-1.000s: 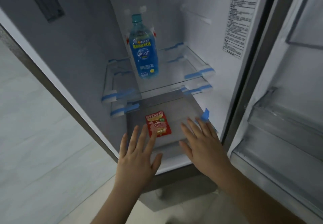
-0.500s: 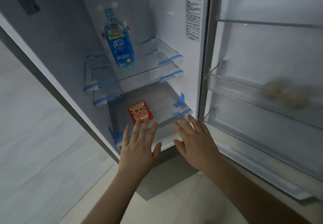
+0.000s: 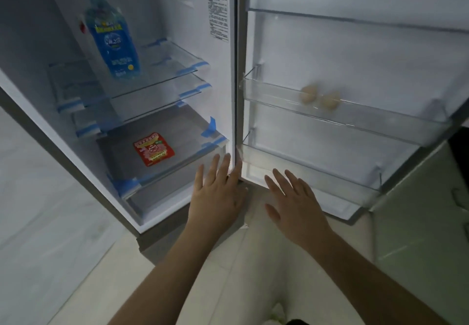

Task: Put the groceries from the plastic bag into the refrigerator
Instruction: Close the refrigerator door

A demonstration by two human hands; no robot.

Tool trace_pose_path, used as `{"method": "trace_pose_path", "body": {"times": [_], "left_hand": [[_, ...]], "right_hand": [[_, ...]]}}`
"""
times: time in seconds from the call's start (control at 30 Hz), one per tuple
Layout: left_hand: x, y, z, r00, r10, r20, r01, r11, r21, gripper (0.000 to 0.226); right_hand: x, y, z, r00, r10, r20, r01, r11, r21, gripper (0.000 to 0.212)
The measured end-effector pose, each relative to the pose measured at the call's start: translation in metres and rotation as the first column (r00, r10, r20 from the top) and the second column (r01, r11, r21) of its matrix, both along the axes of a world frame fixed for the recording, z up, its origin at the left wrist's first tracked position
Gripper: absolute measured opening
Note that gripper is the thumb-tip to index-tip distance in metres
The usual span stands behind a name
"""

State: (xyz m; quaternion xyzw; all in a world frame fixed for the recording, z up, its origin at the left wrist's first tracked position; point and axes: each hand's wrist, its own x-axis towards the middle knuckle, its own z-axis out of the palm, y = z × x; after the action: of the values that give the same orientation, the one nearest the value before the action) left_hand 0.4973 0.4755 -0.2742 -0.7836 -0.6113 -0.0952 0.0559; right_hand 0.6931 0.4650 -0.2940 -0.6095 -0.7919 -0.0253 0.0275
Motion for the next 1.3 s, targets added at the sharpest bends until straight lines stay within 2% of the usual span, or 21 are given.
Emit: {"method": "trace_pose_path", "body": {"times": [0.23, 0.43, 0.57, 0.73, 0.93, 1.13, 1.3], "left_hand": [[0.061, 0.008, -0.015, 0.986, -0.138, -0.093, 0.132, 0.989, -0.07, 0.066], [0.144, 0.024, -0.048, 0.956, -0.283, -0.082, 0.268, 0.95, -0.158, 0.069], [0.197, 0.03, -0.06, 0.936, -0.346, -0.068, 0.331, 0.928, -0.171, 0.07], [0.235, 0.048, -0.065, 0.948, -0.313, -0.064, 0.299, 0.94, -0.165, 0.074], [0.245, 0.052, -0.082, 0.96, -0.255, -0.118, 0.213, 0.934, -0.287, 0.081], [0.247, 0.054, -0.086, 0.964, -0.237, -0.122, 0.192, 0.935, -0.297, 0.086], [0.246, 0.046, -0.09, 0.97, -0.212, -0.122, 0.169, 0.942, -0.289, 0.087]], "right_hand": [[0.068, -0.015, -0.01, 0.991, -0.126, 0.033, 0.127, 0.992, -0.018, 0.07], [0.139, -0.015, -0.025, 0.978, -0.203, 0.056, 0.205, 0.979, -0.025, 0.061], [0.181, -0.01, -0.032, 0.97, -0.242, 0.022, 0.243, 0.97, -0.034, 0.068], [0.213, 0.002, -0.042, 0.968, -0.25, 0.029, 0.251, 0.967, -0.032, 0.071], [0.224, 0.012, -0.053, 0.974, -0.215, 0.068, 0.218, 0.975, -0.046, 0.074], [0.222, 0.014, -0.06, 0.972, -0.217, 0.089, 0.222, 0.974, -0.044, 0.085], [0.218, 0.007, -0.06, 0.974, -0.203, 0.1, 0.207, 0.978, -0.03, 0.084]]}}
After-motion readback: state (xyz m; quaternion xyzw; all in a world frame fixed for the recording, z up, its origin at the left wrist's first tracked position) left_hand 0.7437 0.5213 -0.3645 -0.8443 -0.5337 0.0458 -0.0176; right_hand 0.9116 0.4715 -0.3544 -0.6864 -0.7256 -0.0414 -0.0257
